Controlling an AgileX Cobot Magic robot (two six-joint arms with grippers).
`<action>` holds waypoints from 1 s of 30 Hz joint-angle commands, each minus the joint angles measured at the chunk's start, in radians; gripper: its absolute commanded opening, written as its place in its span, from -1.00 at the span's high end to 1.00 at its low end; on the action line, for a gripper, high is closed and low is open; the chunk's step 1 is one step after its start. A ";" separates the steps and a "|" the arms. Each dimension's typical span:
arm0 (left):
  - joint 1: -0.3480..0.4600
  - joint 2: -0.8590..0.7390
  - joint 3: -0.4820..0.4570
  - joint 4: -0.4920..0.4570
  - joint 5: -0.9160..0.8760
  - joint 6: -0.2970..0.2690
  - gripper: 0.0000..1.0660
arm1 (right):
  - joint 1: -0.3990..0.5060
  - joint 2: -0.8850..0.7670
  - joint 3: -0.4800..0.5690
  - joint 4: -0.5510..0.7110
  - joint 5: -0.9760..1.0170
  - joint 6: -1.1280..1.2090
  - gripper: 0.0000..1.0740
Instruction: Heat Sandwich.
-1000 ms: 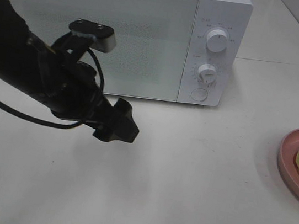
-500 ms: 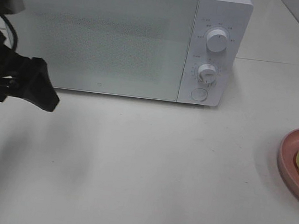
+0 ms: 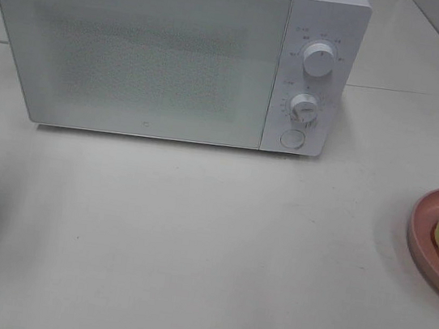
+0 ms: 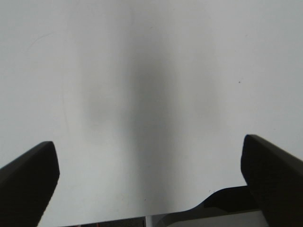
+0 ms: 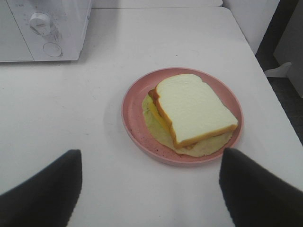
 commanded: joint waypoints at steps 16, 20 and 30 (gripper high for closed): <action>0.085 -0.488 0.247 0.071 0.072 -0.030 -0.90 | -0.007 -0.027 0.002 0.000 -0.002 -0.007 -0.42; 0.085 -0.597 0.295 0.074 0.072 -0.030 -0.90 | -0.007 -0.027 0.002 0.000 -0.002 -0.007 -0.42; 0.085 -0.850 0.335 0.085 0.103 -0.048 -0.90 | -0.007 -0.027 0.002 0.000 -0.002 -0.007 -0.42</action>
